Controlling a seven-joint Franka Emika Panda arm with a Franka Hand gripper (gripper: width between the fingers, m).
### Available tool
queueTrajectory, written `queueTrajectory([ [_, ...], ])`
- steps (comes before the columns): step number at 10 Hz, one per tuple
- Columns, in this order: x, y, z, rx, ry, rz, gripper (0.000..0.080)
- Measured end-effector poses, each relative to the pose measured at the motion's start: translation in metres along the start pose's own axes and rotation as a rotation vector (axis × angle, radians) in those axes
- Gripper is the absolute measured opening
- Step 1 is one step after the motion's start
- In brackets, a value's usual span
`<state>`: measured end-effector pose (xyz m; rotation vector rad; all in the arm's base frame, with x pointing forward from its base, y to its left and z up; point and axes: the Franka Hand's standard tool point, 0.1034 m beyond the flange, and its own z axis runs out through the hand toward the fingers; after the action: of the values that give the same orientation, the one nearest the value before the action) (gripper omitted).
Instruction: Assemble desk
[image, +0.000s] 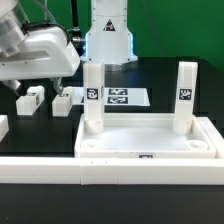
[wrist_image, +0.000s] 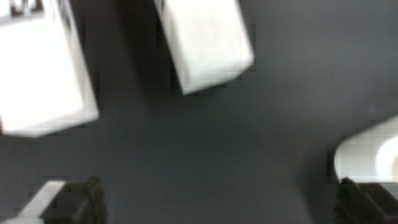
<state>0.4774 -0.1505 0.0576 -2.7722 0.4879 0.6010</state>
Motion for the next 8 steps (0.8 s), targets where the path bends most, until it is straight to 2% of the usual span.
queueTrajectory([
  [1,-0.002,0.0,0.004,0.007,-0.038,0.002,0.0648],
  [2,-0.014,-0.003,0.009,0.026,-0.117,0.032,0.0648],
  [4,-0.014,-0.001,0.011,0.037,-0.267,0.029,0.0648],
  [5,-0.018,0.0,0.014,0.037,-0.337,0.056,0.0648],
  [6,-0.027,0.008,0.016,0.014,-0.443,0.116,0.0648],
  [7,-0.021,0.012,0.02,0.003,-0.436,0.127,0.0648],
  [8,-0.027,0.014,0.024,0.003,-0.453,0.151,0.0648],
])
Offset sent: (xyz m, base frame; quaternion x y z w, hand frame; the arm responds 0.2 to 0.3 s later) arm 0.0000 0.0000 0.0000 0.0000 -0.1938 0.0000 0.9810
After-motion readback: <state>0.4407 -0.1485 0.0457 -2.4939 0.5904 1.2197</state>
